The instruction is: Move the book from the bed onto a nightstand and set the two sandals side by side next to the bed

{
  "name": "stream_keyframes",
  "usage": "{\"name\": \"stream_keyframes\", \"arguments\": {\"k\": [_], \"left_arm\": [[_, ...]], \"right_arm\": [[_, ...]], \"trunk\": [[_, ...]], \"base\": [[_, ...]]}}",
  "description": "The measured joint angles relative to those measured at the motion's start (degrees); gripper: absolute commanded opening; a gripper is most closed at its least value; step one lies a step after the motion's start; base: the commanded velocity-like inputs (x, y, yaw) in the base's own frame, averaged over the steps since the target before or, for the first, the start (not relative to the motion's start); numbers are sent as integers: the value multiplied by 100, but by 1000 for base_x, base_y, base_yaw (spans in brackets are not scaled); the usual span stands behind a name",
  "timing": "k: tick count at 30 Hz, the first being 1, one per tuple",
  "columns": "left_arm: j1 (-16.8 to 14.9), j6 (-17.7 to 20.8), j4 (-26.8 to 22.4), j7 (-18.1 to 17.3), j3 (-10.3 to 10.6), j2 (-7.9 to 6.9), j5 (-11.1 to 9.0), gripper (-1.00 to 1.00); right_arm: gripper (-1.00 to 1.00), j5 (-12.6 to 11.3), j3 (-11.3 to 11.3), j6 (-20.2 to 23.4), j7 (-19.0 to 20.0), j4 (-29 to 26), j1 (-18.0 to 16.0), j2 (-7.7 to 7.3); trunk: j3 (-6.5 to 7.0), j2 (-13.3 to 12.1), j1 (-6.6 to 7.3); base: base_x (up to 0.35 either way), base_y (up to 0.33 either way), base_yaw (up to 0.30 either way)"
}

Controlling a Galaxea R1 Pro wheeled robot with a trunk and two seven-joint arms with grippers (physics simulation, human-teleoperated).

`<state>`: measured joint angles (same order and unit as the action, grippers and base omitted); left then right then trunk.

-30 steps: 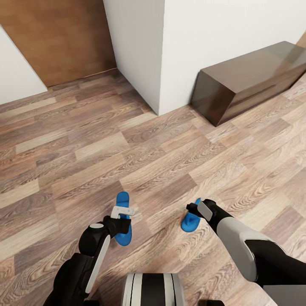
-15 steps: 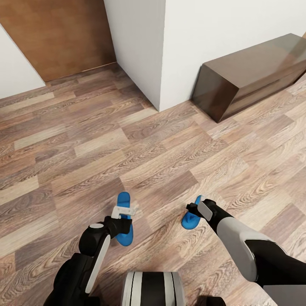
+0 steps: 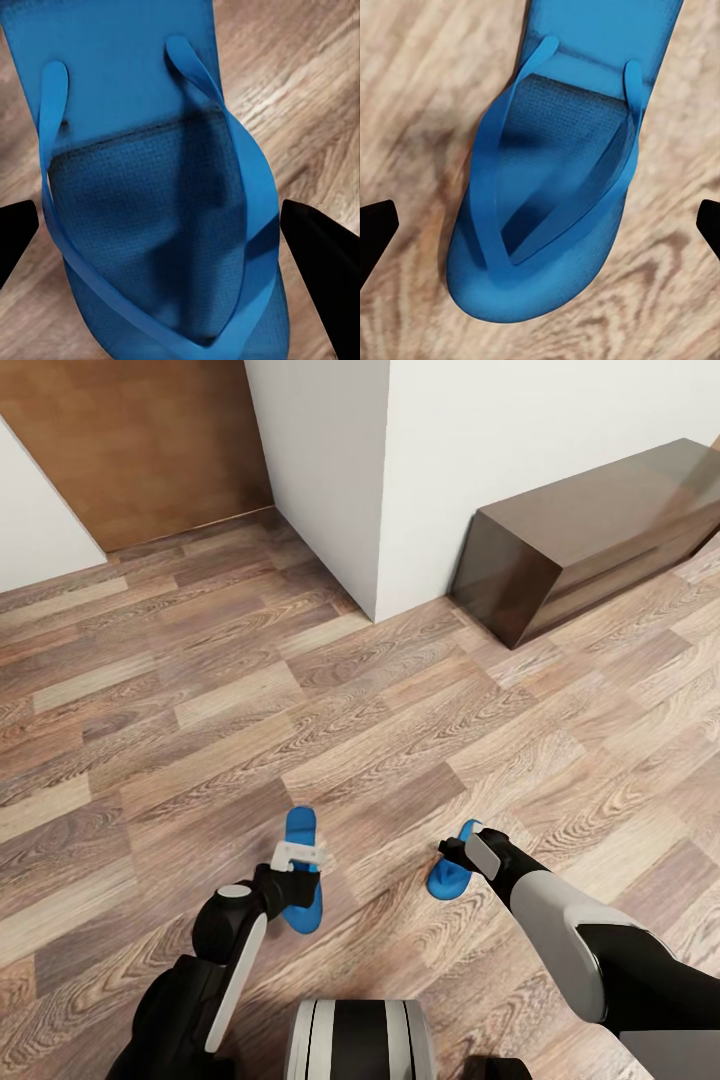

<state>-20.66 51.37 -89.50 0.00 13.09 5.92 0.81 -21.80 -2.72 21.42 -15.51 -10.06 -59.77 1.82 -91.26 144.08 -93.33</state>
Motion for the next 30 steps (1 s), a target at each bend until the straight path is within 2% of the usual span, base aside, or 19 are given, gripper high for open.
{"name": "stream_keyframes", "arguments": {"k": [3,6,10,12,15,17,19,20,22,25,30], "left_arm": [[-111,146,1,-1,29,53,-8,-100],[-568,443,20,-1,18,124,9,-100],[-1194,561,56,5,-13,160,12,-100],[-1464,582,96,6,-78,166,15,-100],[-1852,595,276,7,-301,169,14,-100],[-2380,601,770,7,-505,171,27,-100],[-3022,604,1533,7,-602,172,9,-100],[-3358,604,1946,7,-627,172,3,-100],[-3705,602,2394,9,-643,172,-7,-100],[-4546,587,3363,14,-683,176,-3,-100],[-4727,581,3386,14,-702,173,-19,-100]], "right_arm": [[100,0,0,4,5,0,0,0],[100,1,0,7,6,0,0,0],[100,0,0,8,7,0,0,0],[100,1,0,9,7,0,0,0],[100,0,0,9,7,0,0,0],[100,1,0,9,7,0,0,0],[100,1,0,9,7,0,0,0],[100,1,1,9,7,0,0,0],[100,0,1,9,7,0,0,0],[100,1,0,9,7,0,0,0],[100,0,-5,14,7,0,0,0]], "trunk": [[0,0,0],[1,0,0],[0,0,0],[0,0,0],[0,0,0],[1,0,0],[1,0,0],[1,0,0],[0,0,0],[1,0,1],[0,0,1]], "base": [[0,0,0],[0,0,0],[0,0,0],[0,0,0],[0,0,0],[0,0,0],[0,0,0],[0,0,0],[0,0,0],[0,0,0],[26,0,0]]}}
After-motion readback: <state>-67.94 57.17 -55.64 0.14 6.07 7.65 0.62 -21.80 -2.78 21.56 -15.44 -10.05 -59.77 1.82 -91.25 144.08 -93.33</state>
